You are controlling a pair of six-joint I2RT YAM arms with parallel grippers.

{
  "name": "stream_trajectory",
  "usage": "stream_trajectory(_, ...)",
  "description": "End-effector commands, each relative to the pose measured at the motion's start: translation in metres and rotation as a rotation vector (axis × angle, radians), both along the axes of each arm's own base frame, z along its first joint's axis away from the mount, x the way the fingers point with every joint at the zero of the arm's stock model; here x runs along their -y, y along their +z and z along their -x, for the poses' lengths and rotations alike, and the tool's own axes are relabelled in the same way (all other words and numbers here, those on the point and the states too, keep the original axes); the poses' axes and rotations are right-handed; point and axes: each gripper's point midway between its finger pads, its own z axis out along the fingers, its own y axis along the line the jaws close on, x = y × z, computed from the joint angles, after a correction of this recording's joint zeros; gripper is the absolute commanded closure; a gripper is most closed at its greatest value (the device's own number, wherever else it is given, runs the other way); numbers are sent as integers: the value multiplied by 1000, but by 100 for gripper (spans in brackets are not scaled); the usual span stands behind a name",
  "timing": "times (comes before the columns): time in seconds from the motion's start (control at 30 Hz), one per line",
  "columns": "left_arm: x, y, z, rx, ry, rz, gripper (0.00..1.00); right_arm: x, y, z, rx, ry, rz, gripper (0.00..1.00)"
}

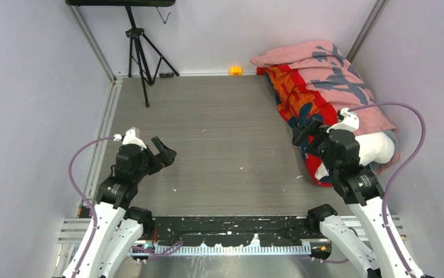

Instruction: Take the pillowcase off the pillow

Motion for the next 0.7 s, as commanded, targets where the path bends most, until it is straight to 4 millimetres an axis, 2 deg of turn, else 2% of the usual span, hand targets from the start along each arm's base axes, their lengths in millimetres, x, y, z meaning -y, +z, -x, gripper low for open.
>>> stream_trajectory(0.0, -3, 11, -2, 29, 1, -19, 0, -2, 3, -5, 26, 27, 31, 5)
stream_trajectory(0.2, 5, 15, -1, 75, -52, -6, 0, -8, -10, -22, -37, 57, 90, 5)
stream_trajectory(0.3, 13, 13, -1, 77, -92, 18, 0, -11, -11, -37, -77, 49, 105, 5)
stream_trajectory(0.4, 18, 9, -3, 71, -111, 28, 0, -8, -21, -58, -126, 6, 151, 5)
stream_trajectory(0.47, 19, 7, -4, 58, -119, 31, 0, 12, -26, -73, -154, -111, 225, 5)
stream_trajectory(0.6, 22, 8, -4, 41, -132, 32, 0, 50, -22, -103, -236, -294, 389, 1)
stream_trajectory(0.67, 23, 7, -4, 39, -138, 30, 0, 71, -16, -111, -266, -364, 462, 0)
